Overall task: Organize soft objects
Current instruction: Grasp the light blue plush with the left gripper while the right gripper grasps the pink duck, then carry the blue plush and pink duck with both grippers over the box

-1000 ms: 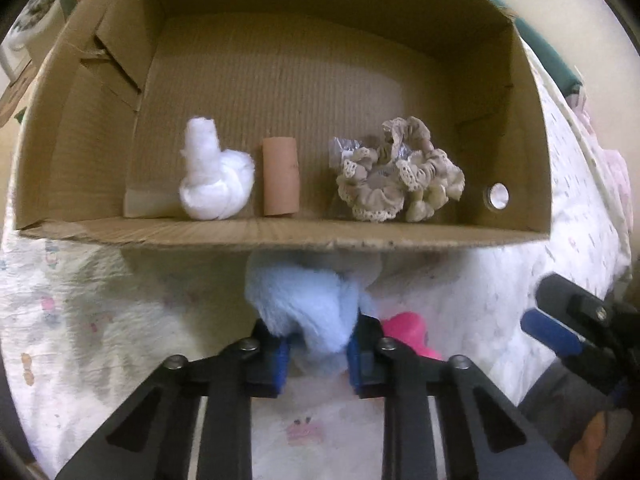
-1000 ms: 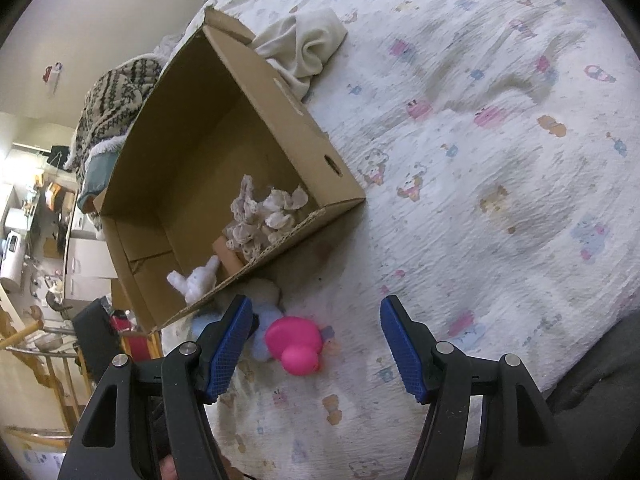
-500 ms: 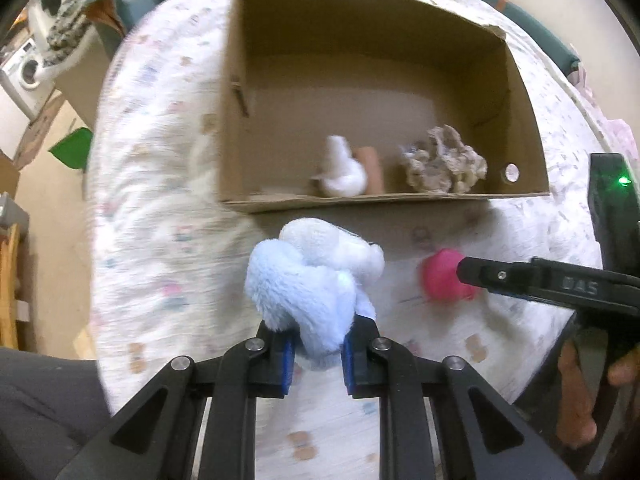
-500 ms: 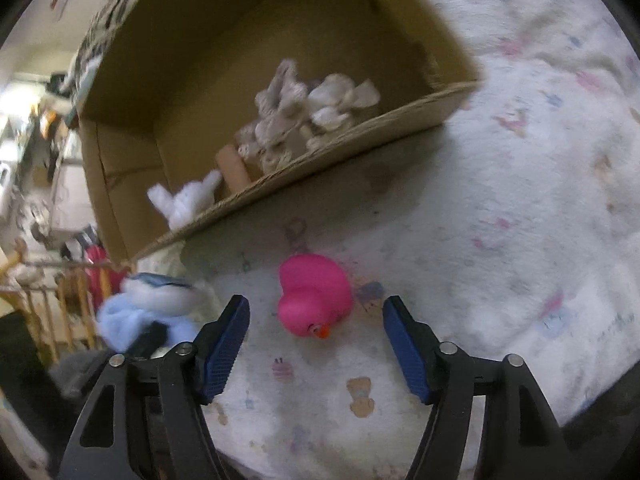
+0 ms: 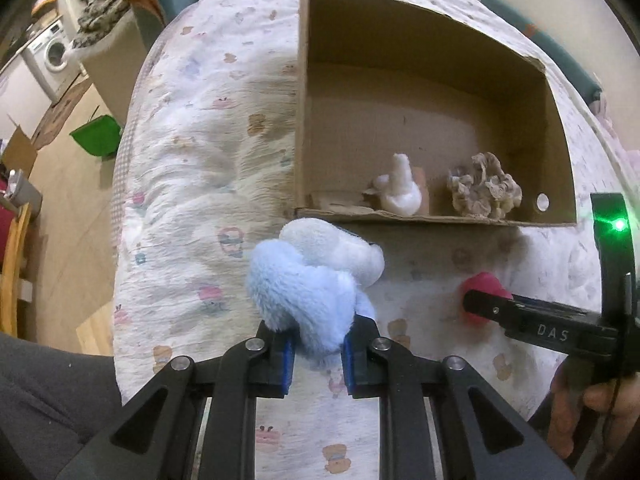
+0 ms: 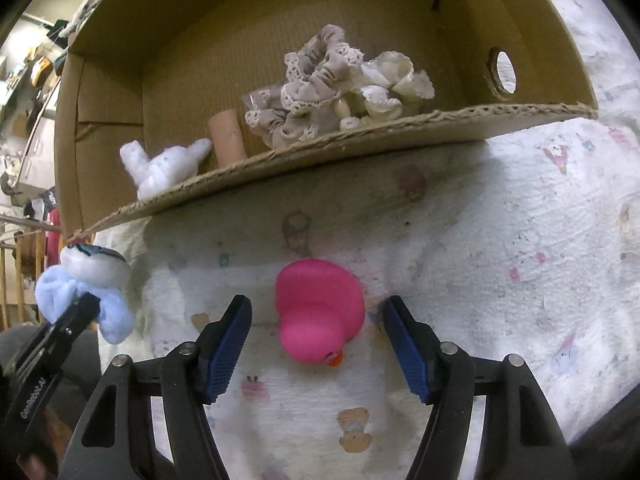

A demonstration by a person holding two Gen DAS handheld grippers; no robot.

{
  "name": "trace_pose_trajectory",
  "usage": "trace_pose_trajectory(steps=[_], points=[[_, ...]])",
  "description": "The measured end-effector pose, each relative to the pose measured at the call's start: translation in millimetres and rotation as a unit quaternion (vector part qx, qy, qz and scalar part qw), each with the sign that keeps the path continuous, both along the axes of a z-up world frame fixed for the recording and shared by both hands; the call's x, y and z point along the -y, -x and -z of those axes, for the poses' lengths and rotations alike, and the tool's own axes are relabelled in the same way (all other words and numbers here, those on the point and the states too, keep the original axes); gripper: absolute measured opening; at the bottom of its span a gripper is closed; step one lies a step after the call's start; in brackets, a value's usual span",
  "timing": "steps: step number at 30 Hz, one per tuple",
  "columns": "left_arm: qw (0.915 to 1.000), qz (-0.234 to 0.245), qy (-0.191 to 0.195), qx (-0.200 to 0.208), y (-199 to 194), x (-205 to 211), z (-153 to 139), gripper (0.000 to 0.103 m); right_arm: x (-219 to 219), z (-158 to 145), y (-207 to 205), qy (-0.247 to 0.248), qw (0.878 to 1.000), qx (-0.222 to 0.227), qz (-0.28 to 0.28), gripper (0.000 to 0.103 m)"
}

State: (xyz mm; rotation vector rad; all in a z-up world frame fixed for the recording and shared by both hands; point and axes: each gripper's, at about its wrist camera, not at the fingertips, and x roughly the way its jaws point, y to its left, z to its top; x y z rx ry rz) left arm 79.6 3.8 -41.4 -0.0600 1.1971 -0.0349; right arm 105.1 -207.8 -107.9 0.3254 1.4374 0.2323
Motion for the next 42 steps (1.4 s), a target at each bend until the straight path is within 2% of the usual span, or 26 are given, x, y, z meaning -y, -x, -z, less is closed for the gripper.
trace_pose_trajectory(steps=[1,2,4,12,20,24,29,35,42], points=[[1.0,0.002,0.002,0.0,1,1,1,0.017,0,0,1,0.002,1.0,0.002,-0.001,0.061],[1.0,0.003,0.004,0.0,1,3,3,0.017,1,-1,2,0.0,1.0,0.001,-0.001,0.048],[1.0,0.006,0.0,0.002,1,6,3,0.017,5,0,4,-0.006,1.0,-0.001,0.004,0.044],[0.9994,0.014,-0.025,0.02,2,11,3,0.017,9,-11,18,-0.007,1.0,0.018,0.0,0.044],[0.999,0.006,-0.032,0.029,6,6,-2,0.017,15,-25,24,-0.003,0.999,0.043,-0.009,0.044],[0.9982,0.005,-0.044,0.04,10,4,-9,0.017,20,-39,32,-0.01,0.998,0.057,-0.01,0.043],[0.9975,-0.002,-0.034,0.062,16,-1,-24,0.017,25,-61,43,-0.017,0.996,0.085,-0.008,0.044],[0.995,-0.01,-0.03,0.095,17,-9,-52,0.017,40,-94,48,-0.03,0.991,0.134,0.004,0.044],[0.9889,-0.031,-0.015,0.144,-4,-11,-88,0.017,64,-134,34,-0.042,0.975,0.216,0.035,0.044]])
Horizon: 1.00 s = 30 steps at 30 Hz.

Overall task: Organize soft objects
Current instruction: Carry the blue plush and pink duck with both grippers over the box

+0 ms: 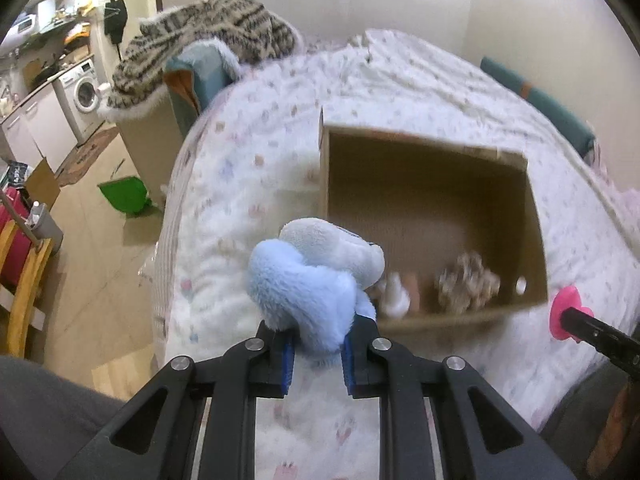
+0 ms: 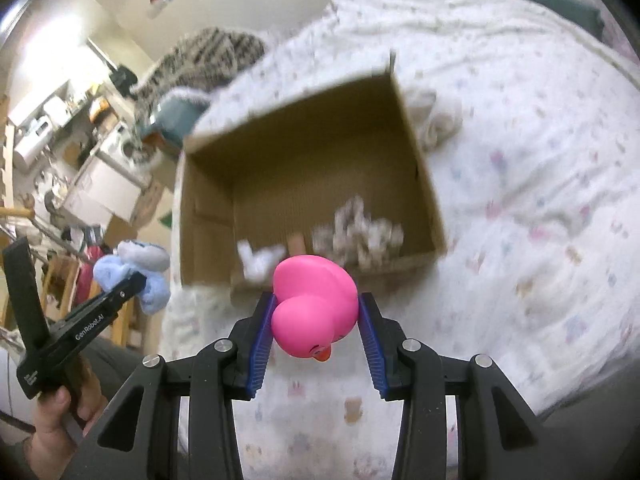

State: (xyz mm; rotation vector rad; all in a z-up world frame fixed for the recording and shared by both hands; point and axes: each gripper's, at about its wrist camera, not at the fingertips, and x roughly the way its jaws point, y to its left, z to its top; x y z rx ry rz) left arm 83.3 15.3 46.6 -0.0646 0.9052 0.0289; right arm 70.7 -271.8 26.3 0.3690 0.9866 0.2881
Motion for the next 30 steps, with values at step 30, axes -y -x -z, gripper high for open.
trace_pose_trajectory(steps=[30], points=[[0.997,0.078,-0.008,0.0,-107,49,58,0.018,-18,46,-100,0.038,0.999,-0.011,-0.026,0.044]])
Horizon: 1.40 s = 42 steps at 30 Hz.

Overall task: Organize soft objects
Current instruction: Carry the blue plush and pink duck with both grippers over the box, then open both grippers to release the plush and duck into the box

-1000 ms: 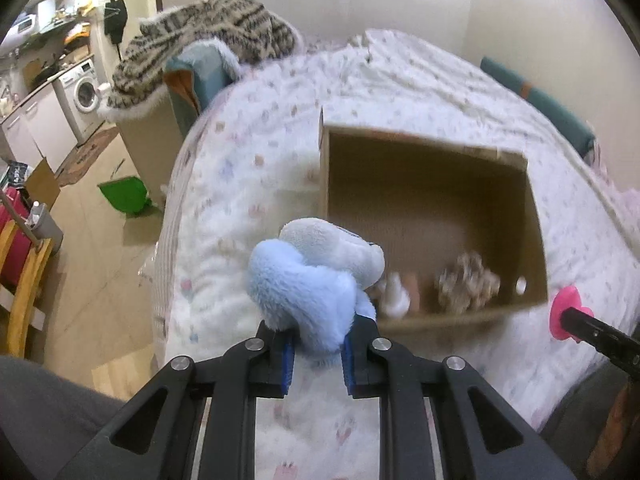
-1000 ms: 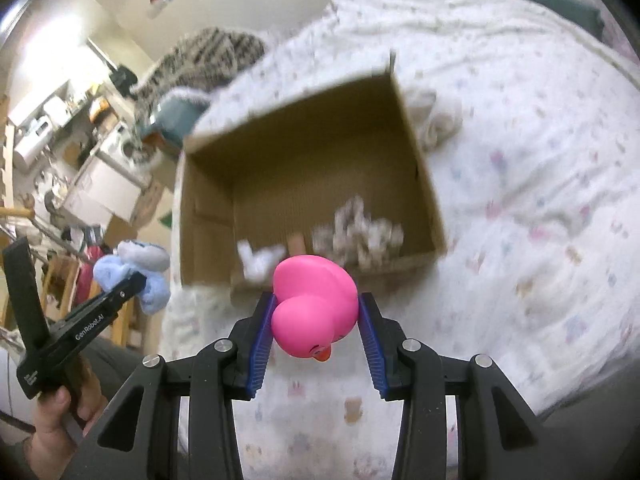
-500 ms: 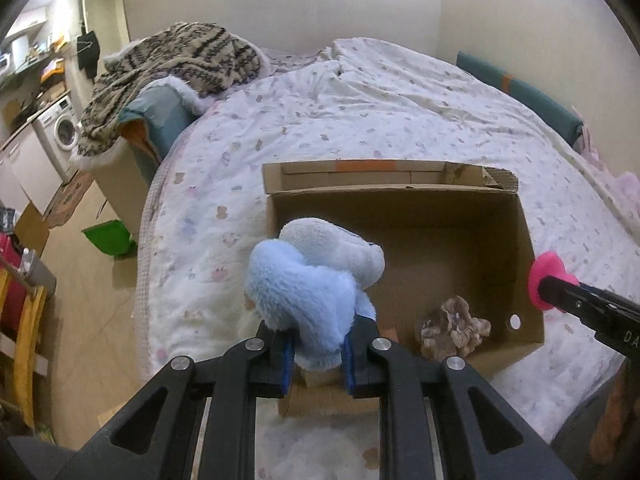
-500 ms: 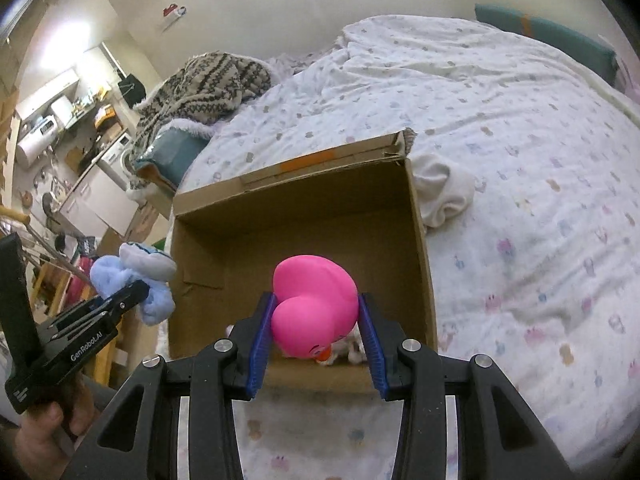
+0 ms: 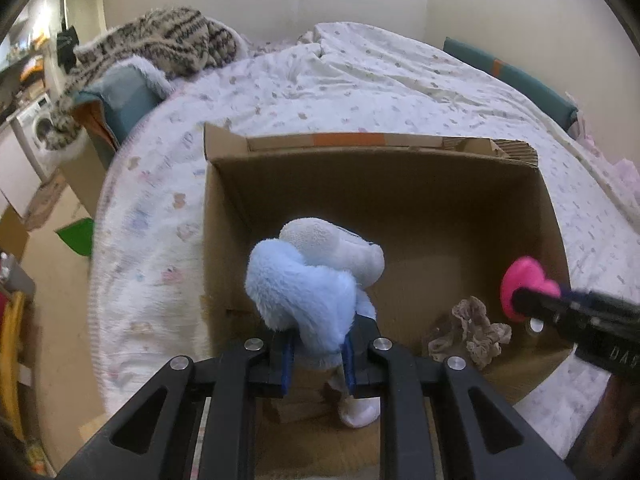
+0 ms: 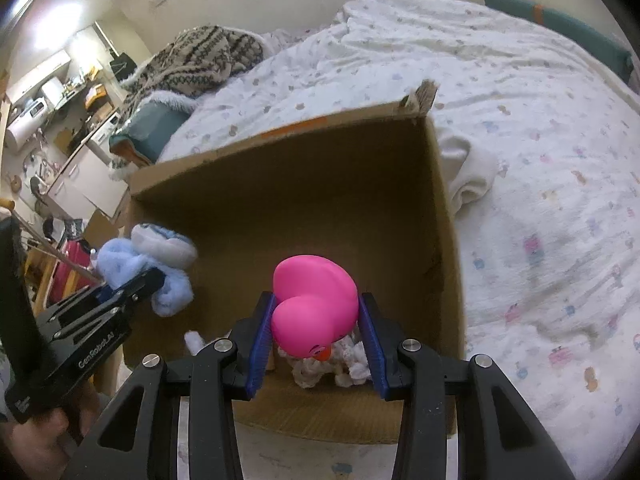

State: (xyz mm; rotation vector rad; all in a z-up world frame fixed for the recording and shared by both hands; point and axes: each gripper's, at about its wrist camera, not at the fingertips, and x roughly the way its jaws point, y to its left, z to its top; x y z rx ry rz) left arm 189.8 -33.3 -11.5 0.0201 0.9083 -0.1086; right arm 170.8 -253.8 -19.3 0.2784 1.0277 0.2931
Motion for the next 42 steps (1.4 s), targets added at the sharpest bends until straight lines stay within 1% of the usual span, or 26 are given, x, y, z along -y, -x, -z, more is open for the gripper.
trace_pose_trajectory(steps=[4,8,13,16,18,22,23,24,25,26,27,29,32,33,36,38,40,42], points=[[0.9998,-0.01,-0.017,-0.002,-3,-1,9,0.018,-7,9,2,0.015,1.0,-0.011,-0.008,0.044],[0.9998,-0.009,-0.009,-0.013,-3,-1,14,0.019,-8,11,1,0.015,1.0,-0.013,-0.009,0.044],[0.9998,-0.008,-0.014,-0.015,-5,1,16,0.02,-7,13,0,0.019,1.0,-0.016,-0.007,0.044],[0.9996,-0.01,-0.014,-0.023,-6,2,19,0.02,-6,12,-2,0.018,1.0,-0.018,-0.002,0.044],[0.9995,-0.012,-0.016,-0.025,-6,2,20,0.024,-5,12,-3,0.019,1.0,-0.018,0.001,0.044],[0.9994,-0.011,-0.02,-0.028,-6,2,20,0.026,-4,14,-5,0.014,1.0,-0.021,0.005,0.044],[0.9993,-0.011,-0.019,-0.029,-6,2,21,0.029,-4,14,-5,0.015,1.0,-0.021,0.004,0.044],[0.9993,-0.01,-0.019,-0.031,-7,3,21,0.037,-5,14,-5,0.017,1.0,-0.021,0.003,0.044],[0.9993,-0.009,-0.018,-0.031,-6,3,20,0.042,-6,14,-6,0.019,1.0,-0.02,0.002,0.044],[0.9994,-0.008,-0.018,-0.029,-5,4,19,0.054,-5,14,-6,0.019,1.0,-0.02,0.002,0.044],[0.9995,-0.007,-0.02,-0.025,-4,5,18,0.061,-6,14,-5,0.018,1.0,-0.02,0.0,0.044],[0.9996,-0.002,-0.021,-0.021,-2,8,16,0.065,-7,13,-5,0.021,1.0,-0.017,-0.002,0.044],[0.9994,0.001,-0.029,-0.018,0,11,15,0.066,-8,12,-4,0.025,1.0,-0.011,-0.003,0.045],[0.9994,0.0,-0.03,-0.017,0,11,14,0.066,-8,11,-4,0.024,1.0,-0.01,-0.001,0.046],[0.9997,-0.006,-0.02,-0.01,1,8,10,0.066,-5,7,-3,0.022,1.0,0.0,0.009,0.064],[0.9998,-0.01,-0.019,-0.005,2,8,6,0.066,-4,5,-3,0.022,1.0,0.008,0.014,0.066],[0.9997,-0.016,-0.018,0.001,4,7,2,0.066,-2,3,-3,0.022,1.0,0.013,0.018,0.074],[0.9997,-0.021,-0.01,0.006,6,4,-3,0.066,0,-1,-2,0.024,0.999,0.02,0.025,0.075]])
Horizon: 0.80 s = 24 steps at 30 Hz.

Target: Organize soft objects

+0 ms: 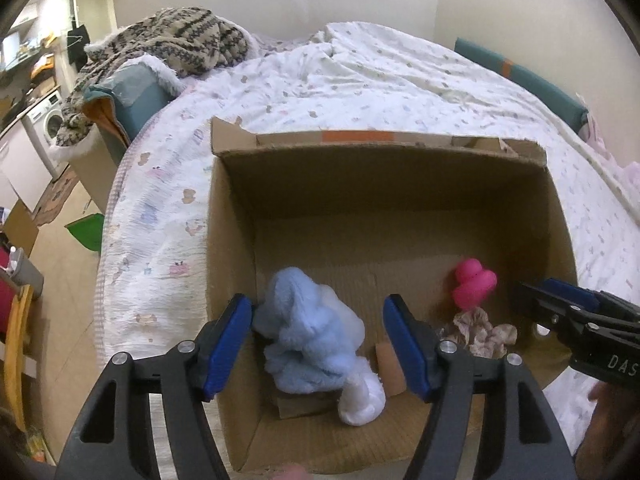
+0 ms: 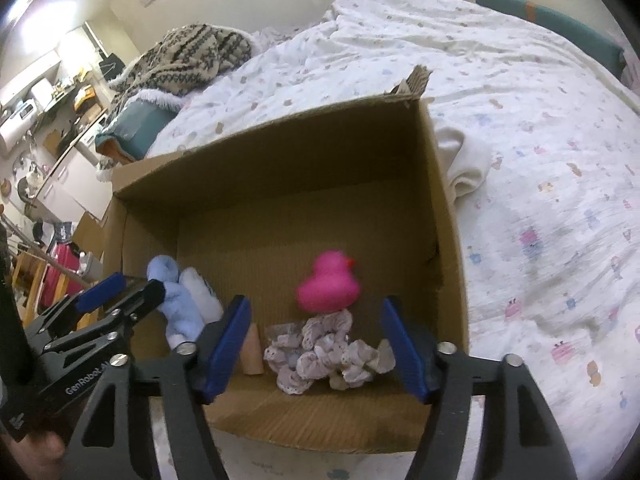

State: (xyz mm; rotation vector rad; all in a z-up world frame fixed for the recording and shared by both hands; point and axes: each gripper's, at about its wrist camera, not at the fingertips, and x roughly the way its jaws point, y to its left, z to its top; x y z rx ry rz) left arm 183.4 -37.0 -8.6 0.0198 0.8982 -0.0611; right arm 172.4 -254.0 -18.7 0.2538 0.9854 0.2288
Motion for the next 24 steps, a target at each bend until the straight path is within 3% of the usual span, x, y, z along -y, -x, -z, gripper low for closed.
trace_pose_trajectory(steps=[5,7,10,13,17,24], points=[[0.9996,-0.015,0.025,0.006,8,-10,-14,0.066,5,-22,10,0.006,0.999,0.046,0.008,0.075],[0.9994,-0.02,0.023,0.013,13,-12,-21,0.076,5,-30,16,0.016,0.998,0.061,0.012,0.076],[0.9991,-0.024,0.026,0.024,23,-17,-32,0.085,4,-39,27,0.031,0.997,0.076,0.013,0.093],[0.9987,-0.03,0.027,0.032,34,-22,-43,0.086,3,-50,41,0.042,0.994,0.097,0.006,0.097],[0.9978,-0.034,0.008,0.055,53,-27,-56,0.09,5,-56,57,0.042,0.994,0.098,0.014,0.1],[0.9973,-0.039,0.02,0.059,82,-40,-63,0.102,7,-55,86,0.038,0.995,0.091,0.034,0.103]])
